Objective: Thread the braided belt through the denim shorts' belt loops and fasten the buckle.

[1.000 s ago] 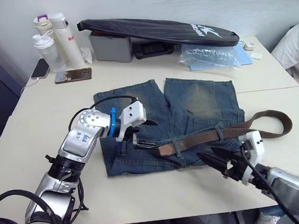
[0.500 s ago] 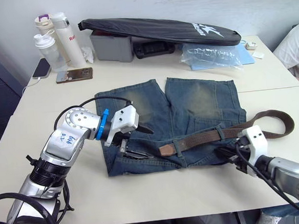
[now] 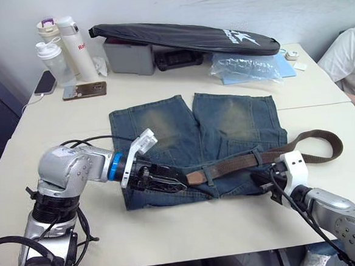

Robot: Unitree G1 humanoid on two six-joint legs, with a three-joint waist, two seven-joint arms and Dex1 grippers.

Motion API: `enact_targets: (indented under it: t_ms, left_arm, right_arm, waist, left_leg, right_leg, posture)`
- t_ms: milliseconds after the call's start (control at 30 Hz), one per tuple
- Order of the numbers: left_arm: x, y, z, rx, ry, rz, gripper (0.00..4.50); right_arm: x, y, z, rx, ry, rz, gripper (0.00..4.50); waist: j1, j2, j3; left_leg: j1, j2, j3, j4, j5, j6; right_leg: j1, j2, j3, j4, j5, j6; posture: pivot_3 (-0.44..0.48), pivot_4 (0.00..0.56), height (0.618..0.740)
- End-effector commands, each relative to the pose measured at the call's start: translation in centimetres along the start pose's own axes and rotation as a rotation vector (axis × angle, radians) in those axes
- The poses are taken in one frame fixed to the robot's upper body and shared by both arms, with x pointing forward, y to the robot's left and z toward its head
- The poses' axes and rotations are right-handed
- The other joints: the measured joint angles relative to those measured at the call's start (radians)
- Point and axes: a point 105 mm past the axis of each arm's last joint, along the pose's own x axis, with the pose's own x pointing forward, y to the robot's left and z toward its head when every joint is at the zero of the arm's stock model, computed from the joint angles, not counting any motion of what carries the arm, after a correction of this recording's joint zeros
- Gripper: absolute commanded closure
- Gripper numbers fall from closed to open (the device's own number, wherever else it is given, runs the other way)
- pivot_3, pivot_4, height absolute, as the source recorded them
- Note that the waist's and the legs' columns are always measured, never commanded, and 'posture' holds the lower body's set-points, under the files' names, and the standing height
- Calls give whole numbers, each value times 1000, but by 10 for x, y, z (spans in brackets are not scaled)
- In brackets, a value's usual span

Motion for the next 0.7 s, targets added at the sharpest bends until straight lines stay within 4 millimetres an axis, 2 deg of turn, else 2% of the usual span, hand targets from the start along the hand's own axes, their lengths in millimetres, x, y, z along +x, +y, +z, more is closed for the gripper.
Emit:
enact_targets:
  t_ms: [33, 167, 333, 467, 700]
  left_arm:
    - [7, -4, -5, -112, -22, -43, 0]
    - [22, 7, -6, -170, -53, -9, 0]
    - [34, 8, -14, -200, -37, 1, 0]
    - [39, 12, -3, -225, -100, 9, 0]
    - [45, 12, 6, -258, -143, -6, 0]
  right_arm:
    - [2, 2, -19, 29, 72, -11, 4406]
    - [3, 5, -16, 29, 58, -7, 4406]
    - [1, 6, -15, 31, 51, -17, 4406]
    - [-1, 7, -17, 36, 50, -22, 4406]
    - [-1, 9, -15, 41, 41, -22, 4406]
  waist:
    - [2, 0, 0]
    - [2, -1, -1]
    - [3, -1, -2]
    - [6, -1, -2]
    - [8, -1, -2]
  left_leg:
    - [0, 0, 0, 0, 0, -1]
    - [0, 0, 0, 1, 0, -2]
    - [0, 0, 0, -1, 0, -3]
    - [0, 0, 0, 1, 0, -3]
    - [0, -1, 0, 1, 0, -4]
  right_leg:
    - [0, 0, 0, 0, 0, 0]
    - [1, -1, 0, 0, 0, 0]
    - [0, 0, 0, 0, 0, 0]
    - [0, -1, 0, 0, 0, 0]
    - [0, 0, -1, -1, 0, 0]
  posture:
    - [0, 150, 740]
    - [0, 150, 740]
    - [0, 150, 740]
    - [0, 150, 740]
    - [0, 150, 740]
